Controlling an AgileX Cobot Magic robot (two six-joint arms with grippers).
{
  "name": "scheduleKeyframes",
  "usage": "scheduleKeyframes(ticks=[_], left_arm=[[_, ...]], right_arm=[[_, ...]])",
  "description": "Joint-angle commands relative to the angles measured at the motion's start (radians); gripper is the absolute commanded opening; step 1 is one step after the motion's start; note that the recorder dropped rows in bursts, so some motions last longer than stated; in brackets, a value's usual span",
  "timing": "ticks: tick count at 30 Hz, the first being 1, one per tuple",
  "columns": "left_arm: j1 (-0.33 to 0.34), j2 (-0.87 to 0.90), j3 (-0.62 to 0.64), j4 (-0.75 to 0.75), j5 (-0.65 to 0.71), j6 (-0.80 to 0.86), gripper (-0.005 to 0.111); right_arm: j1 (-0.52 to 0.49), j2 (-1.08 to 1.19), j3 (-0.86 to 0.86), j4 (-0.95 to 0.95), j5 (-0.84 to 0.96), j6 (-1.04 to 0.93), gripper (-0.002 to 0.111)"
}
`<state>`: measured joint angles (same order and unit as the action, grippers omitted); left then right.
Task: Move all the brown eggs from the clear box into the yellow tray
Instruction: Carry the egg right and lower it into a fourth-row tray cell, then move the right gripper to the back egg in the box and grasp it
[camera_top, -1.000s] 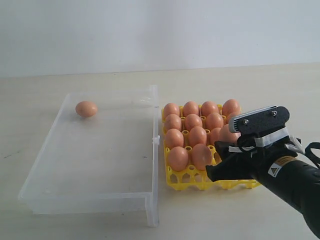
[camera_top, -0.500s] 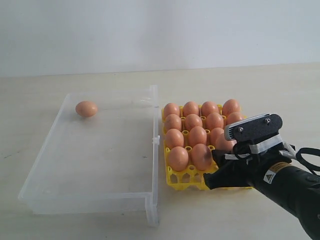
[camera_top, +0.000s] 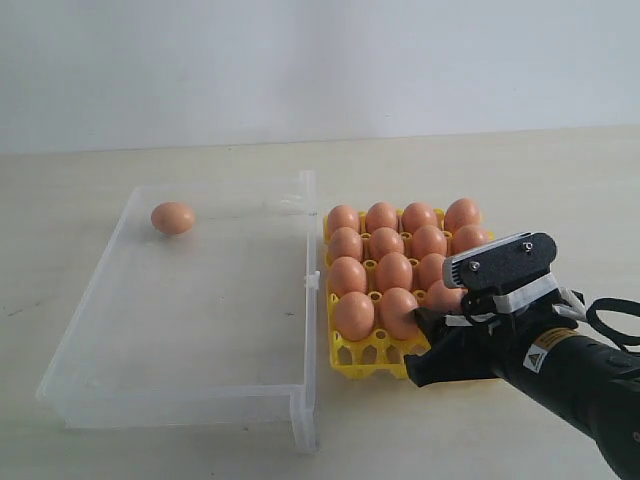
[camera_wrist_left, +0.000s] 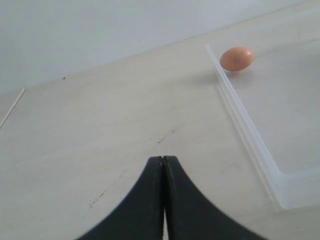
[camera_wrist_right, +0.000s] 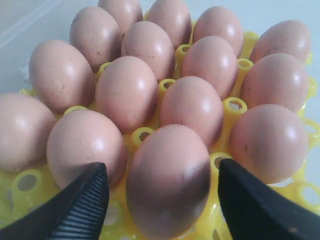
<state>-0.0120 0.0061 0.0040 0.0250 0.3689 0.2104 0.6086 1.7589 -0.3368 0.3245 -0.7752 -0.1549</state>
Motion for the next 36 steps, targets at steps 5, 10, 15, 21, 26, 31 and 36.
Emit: scheduleKeyframes(ticks=[5, 10, 15, 21, 26, 31, 36], left_arm=[[0.002, -0.006, -0.004, 0.0, -0.006, -0.005, 0.0], [0.002, -0.006, -0.004, 0.0, -0.006, -0.005, 0.0], [0.002, -0.006, -0.004, 0.0, -0.006, -0.005, 0.0], [0.002, -0.006, -0.004, 0.0, -0.006, -0.005, 0.0], [0.002, -0.006, -0.004, 0.0, -0.006, -0.005, 0.0], [0.002, -0.006, -0.004, 0.0, -0.006, -0.005, 0.0], [0.002, -0.006, -0.004, 0.0, -0.006, -0.005, 0.0]], right_arm=[[-0.006, -0.01, 0.001, -0.003, -0.006, -0.002, 0.064], [-0.006, -0.106, 0.001, 0.038, 0.026, -0.067, 0.064], [-0.006, -0.275, -0.017, 0.032, 0.151, -0.14, 0.061], [-0.004, -0.367, -0.259, -0.107, 0.643, -0.107, 0.044], [-0.004, -0.26, -0.529, -0.218, 0.861, 0.119, 0.05], [0.047, -0.053, -0.845, -0.257, 0.986, 0.211, 0.065], [0.107, 0.225, -1.186, -0.332, 1.148, 0.209, 0.065]])
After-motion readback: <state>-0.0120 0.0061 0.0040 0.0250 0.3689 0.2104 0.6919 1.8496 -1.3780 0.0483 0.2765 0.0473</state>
